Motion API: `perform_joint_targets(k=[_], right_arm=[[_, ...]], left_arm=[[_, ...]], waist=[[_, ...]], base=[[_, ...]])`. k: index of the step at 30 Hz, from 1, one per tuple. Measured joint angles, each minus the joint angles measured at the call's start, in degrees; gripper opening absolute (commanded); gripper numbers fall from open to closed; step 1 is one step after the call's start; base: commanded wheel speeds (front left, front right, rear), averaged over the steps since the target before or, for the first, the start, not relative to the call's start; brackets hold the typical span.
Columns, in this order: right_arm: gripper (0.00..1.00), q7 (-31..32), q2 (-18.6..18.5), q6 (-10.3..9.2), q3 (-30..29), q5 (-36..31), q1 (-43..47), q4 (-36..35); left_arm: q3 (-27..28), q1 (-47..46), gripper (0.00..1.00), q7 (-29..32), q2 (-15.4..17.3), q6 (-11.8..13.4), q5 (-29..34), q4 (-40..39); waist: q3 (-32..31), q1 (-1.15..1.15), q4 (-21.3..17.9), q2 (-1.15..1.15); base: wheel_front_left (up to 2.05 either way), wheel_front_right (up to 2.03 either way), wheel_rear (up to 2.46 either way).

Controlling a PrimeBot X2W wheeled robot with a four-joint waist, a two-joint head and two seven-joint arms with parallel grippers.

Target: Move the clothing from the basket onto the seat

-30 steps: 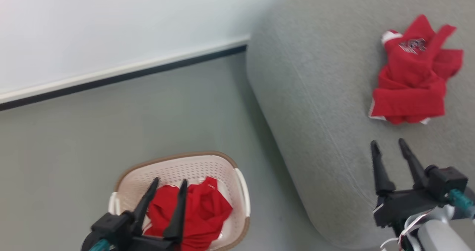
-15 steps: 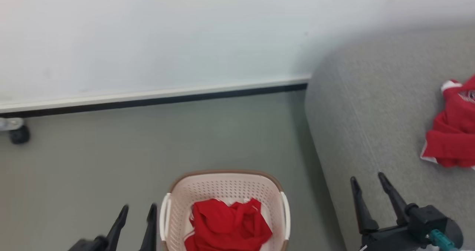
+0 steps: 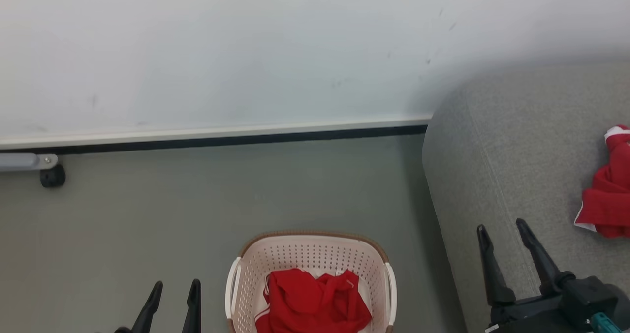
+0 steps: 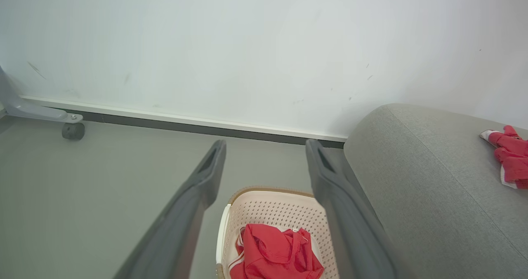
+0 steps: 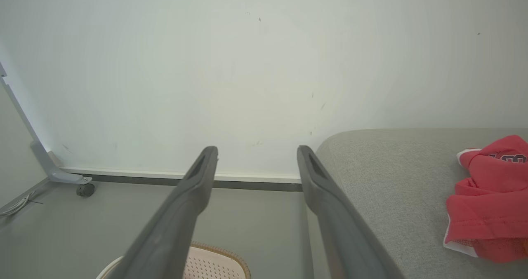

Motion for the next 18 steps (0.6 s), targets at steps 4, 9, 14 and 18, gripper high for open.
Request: perform_joint_targets(k=[4, 9, 14, 18], right_arm=[[1.0, 0.0, -0.43, -0.29, -1.24, -0.52, -0.23, -1.93], [1.0, 0.11, -1.03, -0.48, -3.33, -0.83, -0.77, -3.76], [1.0, 0.93, -1.37, -0.48, -3.9, -1.07, -2.82, -5.46], [1.0, 1.87, -1.64, -0.48, -4.0, -1.42, -5.03, -6.73]], left_arm=[[-0.32, -1.45, 1.0, 0.07, -0.04, 0.0, 0.14, -0.66], [-1.8, -5.48, 1.0, 1.71, -0.05, -0.05, 0.81, -0.71], [-4.0, -11.41, 1.0, 4.78, -0.45, -0.58, 2.48, 0.55], [-6.42, -17.17, 1.0, 7.33, -1.88, -0.67, 3.42, 1.83]], waist=[[2.56, 0.01, -0.43, 0.01], [6.35, 0.01, -1.32, 0.01], [10.37, 0.02, -2.24, 0.01], [13.69, 0.02, -2.88, 0.01]], base=[[0.0, 0.0, 0.0], [0.0, 0.0, 0.0], [0.0, 0.0, 0.0], [0.0, 0.0, 0.0]])
